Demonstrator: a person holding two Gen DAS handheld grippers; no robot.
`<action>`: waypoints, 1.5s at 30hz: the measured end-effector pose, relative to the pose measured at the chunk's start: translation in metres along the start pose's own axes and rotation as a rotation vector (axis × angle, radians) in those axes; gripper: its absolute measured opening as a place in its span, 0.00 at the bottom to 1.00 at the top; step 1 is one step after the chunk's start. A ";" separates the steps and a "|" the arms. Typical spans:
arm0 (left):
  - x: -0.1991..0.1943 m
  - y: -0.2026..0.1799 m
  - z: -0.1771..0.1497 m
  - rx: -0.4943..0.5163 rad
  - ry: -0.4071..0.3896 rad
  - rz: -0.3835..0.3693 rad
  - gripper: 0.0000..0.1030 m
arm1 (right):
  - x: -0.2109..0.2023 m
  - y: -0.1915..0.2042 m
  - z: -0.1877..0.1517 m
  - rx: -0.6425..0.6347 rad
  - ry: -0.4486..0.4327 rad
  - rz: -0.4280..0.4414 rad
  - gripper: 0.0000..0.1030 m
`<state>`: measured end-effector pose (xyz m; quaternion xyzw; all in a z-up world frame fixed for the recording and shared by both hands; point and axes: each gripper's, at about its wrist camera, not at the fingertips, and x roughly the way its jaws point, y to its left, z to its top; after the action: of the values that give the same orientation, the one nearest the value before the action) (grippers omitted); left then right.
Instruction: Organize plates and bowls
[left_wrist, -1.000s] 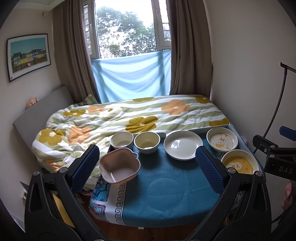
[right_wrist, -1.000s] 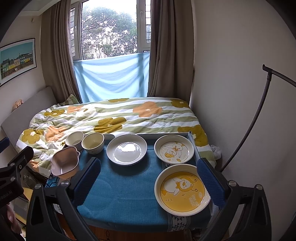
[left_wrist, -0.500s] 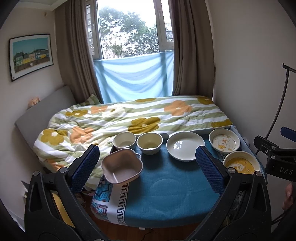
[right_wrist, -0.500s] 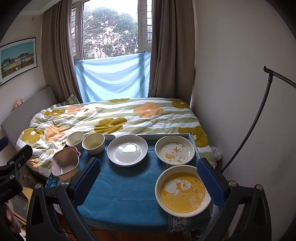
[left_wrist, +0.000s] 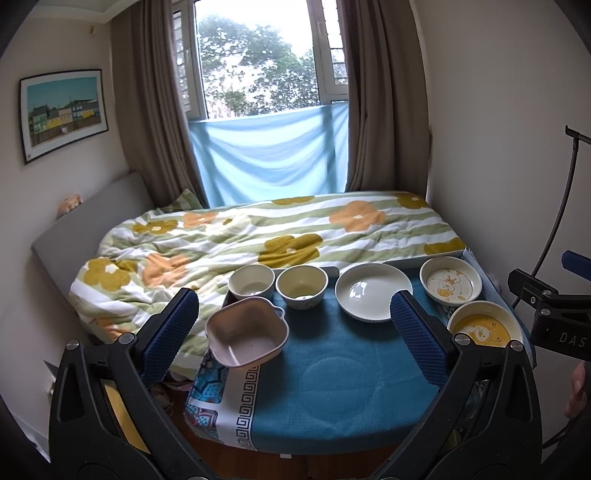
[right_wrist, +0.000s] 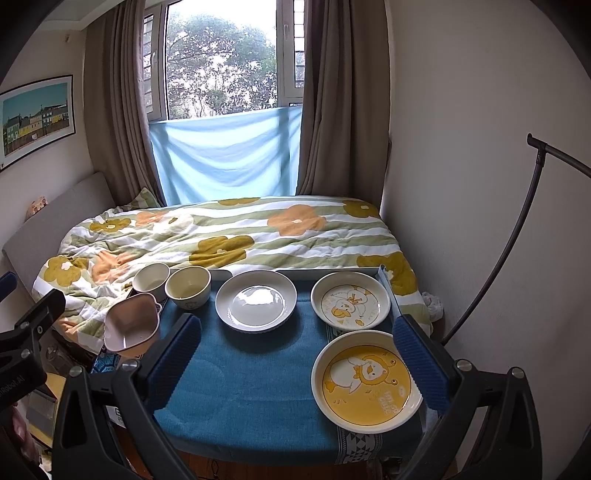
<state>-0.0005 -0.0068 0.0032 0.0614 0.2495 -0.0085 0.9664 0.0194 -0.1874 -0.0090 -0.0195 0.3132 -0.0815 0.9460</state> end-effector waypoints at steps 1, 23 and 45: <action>0.000 0.000 0.000 0.000 0.000 0.000 1.00 | 0.000 0.000 0.000 0.000 0.000 0.000 1.00; -0.003 0.007 -0.001 -0.006 -0.010 0.008 1.00 | 0.001 0.005 0.004 -0.005 -0.006 0.006 1.00; 0.133 -0.147 -0.036 0.281 0.308 -0.476 1.00 | 0.049 -0.101 -0.082 0.265 0.218 -0.151 1.00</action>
<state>0.0916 -0.1463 -0.1095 0.1346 0.3966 -0.2595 0.8702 -0.0053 -0.2937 -0.0946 0.0909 0.3979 -0.1945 0.8919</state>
